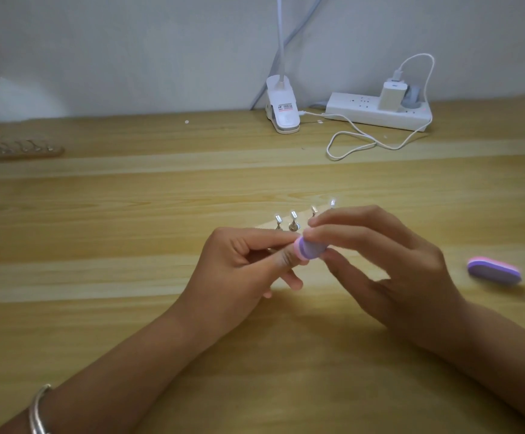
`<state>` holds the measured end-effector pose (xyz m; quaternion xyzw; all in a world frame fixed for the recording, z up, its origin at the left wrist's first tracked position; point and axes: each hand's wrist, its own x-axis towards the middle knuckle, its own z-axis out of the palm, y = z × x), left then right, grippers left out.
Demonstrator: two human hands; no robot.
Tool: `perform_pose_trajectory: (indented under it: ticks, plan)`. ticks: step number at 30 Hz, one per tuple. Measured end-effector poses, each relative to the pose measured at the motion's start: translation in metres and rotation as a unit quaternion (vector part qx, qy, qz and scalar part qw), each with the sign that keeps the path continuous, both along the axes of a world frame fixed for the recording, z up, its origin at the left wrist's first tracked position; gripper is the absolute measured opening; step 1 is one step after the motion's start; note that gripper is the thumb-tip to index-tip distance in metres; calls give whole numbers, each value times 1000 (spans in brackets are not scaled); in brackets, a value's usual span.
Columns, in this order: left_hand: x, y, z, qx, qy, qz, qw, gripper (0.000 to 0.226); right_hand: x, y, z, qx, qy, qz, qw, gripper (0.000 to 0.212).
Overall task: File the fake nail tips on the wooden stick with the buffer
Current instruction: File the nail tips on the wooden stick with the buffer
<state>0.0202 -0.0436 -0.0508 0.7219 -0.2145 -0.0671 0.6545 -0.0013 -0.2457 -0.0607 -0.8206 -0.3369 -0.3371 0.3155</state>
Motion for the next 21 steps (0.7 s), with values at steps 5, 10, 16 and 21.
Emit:
perform_pose_trajectory:
  ticks: [5, 10, 16, 21]
  plan:
    - [3, 0, -1, 0, 20, 9, 1000, 14, 9, -8, 0, 7, 30, -44, 999, 20]
    - [1, -1, 0, 3, 9, -11, 1000, 18, 2, -1, -2, 2, 24, 9, 1000, 19]
    - [3, 0, -1, -3, 20, -5, 1000, 14, 6, -6, 1, 26, 24, -20, 999, 19]
    - [1, 0, -1, 11, 9, -22, 1000, 15, 4, -6, -1, -32, -4, 0, 999, 17]
